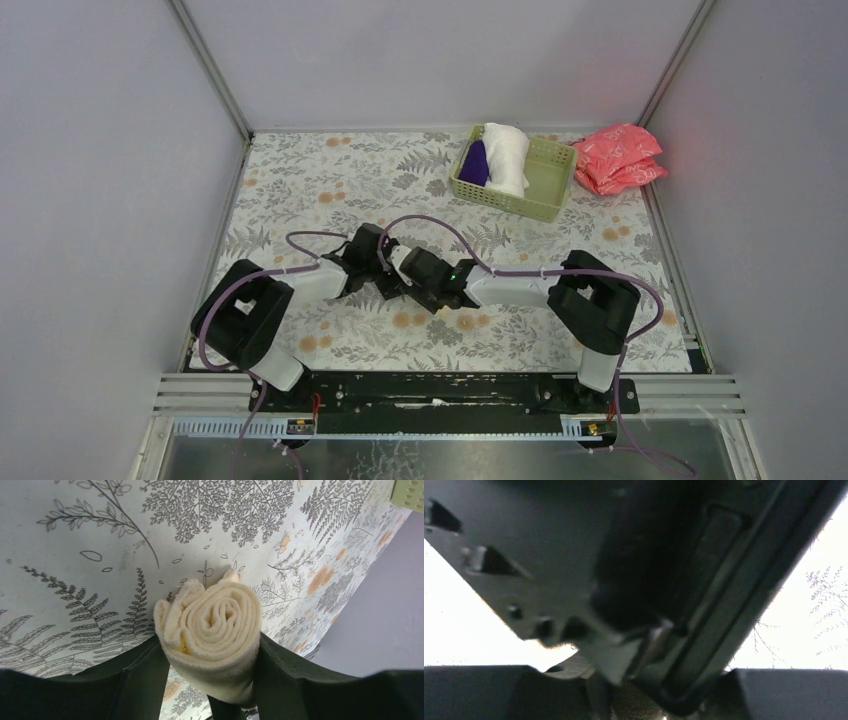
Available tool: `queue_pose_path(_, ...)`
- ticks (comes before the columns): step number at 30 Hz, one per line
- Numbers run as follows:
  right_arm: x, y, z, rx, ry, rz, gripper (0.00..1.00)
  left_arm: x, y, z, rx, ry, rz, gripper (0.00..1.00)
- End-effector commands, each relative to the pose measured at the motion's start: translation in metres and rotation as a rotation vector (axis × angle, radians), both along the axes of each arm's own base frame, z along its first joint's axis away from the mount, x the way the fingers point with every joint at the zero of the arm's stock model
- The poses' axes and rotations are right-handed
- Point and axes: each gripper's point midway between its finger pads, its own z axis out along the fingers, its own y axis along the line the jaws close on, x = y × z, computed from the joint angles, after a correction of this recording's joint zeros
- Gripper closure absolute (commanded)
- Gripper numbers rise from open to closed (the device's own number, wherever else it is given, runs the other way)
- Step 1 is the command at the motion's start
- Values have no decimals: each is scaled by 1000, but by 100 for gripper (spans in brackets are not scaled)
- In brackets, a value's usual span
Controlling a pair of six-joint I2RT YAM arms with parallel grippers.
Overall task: Roll the towels
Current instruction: Pick up the towel at the center of the board, then place the towel in the bin.
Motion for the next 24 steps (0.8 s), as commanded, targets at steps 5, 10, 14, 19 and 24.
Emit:
queue_pose_path(5, -30, -26, -18, 16, 234, -14, 88, -15, 39, -29, 216, 93, -7, 31)
queue_pose_path(10, -11, -34, 17, 87, 193, -95, 91, 21, 71, 12, 251, -1, 65, 21)
queue_pose_path(14, 21, -50, 63, 122, 89, -211, 95, 39, 115, 53, 338, -84, 137, 15)
queue_pose_path(19, 71, -85, 122, 128, -77, -401, 98, 37, 173, 112, 485, -207, 211, 7)
queue_pose_path(24, 124, -144, 169, 120, -216, -638, 99, 28, 215, 174, 645, -366, 241, 0)
